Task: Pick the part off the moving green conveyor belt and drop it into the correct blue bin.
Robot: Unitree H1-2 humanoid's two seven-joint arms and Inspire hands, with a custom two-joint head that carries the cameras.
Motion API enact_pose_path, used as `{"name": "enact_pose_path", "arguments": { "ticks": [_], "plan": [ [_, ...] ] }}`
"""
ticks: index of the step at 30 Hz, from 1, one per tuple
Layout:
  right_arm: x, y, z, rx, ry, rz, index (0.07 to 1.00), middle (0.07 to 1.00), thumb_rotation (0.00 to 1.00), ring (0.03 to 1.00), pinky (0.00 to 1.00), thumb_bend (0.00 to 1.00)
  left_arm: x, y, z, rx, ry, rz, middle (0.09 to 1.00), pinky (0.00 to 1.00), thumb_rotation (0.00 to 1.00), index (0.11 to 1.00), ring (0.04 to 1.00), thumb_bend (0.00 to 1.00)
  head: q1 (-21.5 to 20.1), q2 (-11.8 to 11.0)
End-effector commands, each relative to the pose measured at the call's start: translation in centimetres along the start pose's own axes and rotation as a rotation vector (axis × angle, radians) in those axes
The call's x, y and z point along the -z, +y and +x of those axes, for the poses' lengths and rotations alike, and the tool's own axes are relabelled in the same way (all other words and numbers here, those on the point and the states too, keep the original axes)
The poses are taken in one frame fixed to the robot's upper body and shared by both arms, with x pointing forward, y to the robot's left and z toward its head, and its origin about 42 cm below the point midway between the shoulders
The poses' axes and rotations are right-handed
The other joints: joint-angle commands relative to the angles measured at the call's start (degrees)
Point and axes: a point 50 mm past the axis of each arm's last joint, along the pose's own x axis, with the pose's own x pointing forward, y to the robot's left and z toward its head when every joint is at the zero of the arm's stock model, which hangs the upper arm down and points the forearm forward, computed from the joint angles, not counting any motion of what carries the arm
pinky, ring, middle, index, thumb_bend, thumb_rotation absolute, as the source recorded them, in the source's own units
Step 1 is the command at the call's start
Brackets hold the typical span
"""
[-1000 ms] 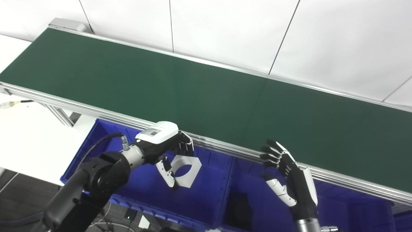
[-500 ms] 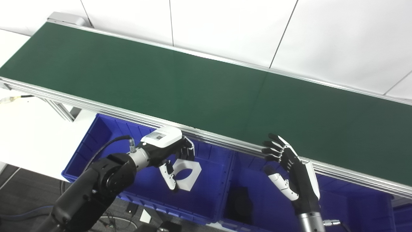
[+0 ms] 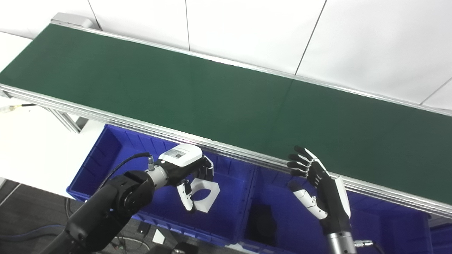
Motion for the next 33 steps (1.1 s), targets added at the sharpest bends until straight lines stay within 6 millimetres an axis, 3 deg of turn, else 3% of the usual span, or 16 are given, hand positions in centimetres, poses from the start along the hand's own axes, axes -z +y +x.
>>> {"name": "enact_pose_path", "arguments": {
  "ticks": [1, 14, 20, 21, 23, 25, 26, 33],
  "plan": [
    [-1.0, -0.4, 0.7, 0.008, -0.04, -0.002, 0.851, 0.781, 0.69, 0.727, 0.65, 0.67, -0.1, 1.3, 0.2, -0.05, -0.026, 0.037, 0.477, 0.56, 0.0, 0.495, 0.508, 0.52, 0.0, -0.1],
    [-0.9, -0.3, 0.7, 0.009, -0.039, -0.001, 0.852, 0.782, 0.69, 0.728, 0.65, 0.67, -0.2, 1.4, 0.1, -0.053, -0.012, 0.053, 0.471, 0.55, 0.0, 0.502, 0.527, 0.52, -0.1, -0.2],
    [-1.0, -0.3, 0.6, 0.01, -0.036, 0.005, 0.85, 0.78, 0.69, 0.726, 0.65, 0.68, -0.5, 1.8, -0.2, -0.034, 0.0, 0.096, 0.504, 0.65, 0.0, 0.493, 0.645, 0.52, -0.1, -0.3],
    [-1.0, -0.3, 0.6, 0.01, -0.035, 0.004, 0.851, 0.781, 0.69, 0.726, 0.65, 0.68, -0.6, 1.9, -0.3, -0.034, 0.001, 0.105, 0.614, 0.67, 0.02, 0.495, 0.679, 0.52, -0.1, -0.3],
    [-1.0, -0.3, 0.6, 0.009, -0.037, 0.001, 0.852, 0.783, 0.69, 0.728, 0.66, 0.67, -0.8, 2.0, -0.4, -0.032, 0.003, 0.113, 0.718, 0.7, 0.04, 0.498, 0.717, 0.52, -0.1, -0.4],
    [-1.0, -0.3, 0.6, 0.008, -0.038, 0.001, 0.852, 0.782, 0.69, 0.728, 0.66, 0.67, -1.0, 2.2, -0.6, -0.025, 0.008, 0.112, 0.798, 0.74, 0.02, 0.733, 0.776, 0.72, -0.1, -0.4],
    [-1.0, -0.3, 0.6, 0.008, -0.038, 0.001, 0.852, 0.782, 0.69, 0.728, 0.66, 0.67, -1.0, 2.3, -0.6, -0.023, 0.011, 0.11, 0.819, 0.76, 0.03, 0.774, 0.792, 0.74, -0.1, -0.4],
    [-1.0, -0.3, 0.6, 0.01, -0.037, 0.0, 0.85, 0.78, 0.69, 0.727, 0.65, 0.67, -1.7, 2.8, -1.0, -0.024, 0.017, 0.07, 0.862, 0.8, 0.15, 0.84, 0.832, 0.76, -0.1, -0.4]
  ]
}}
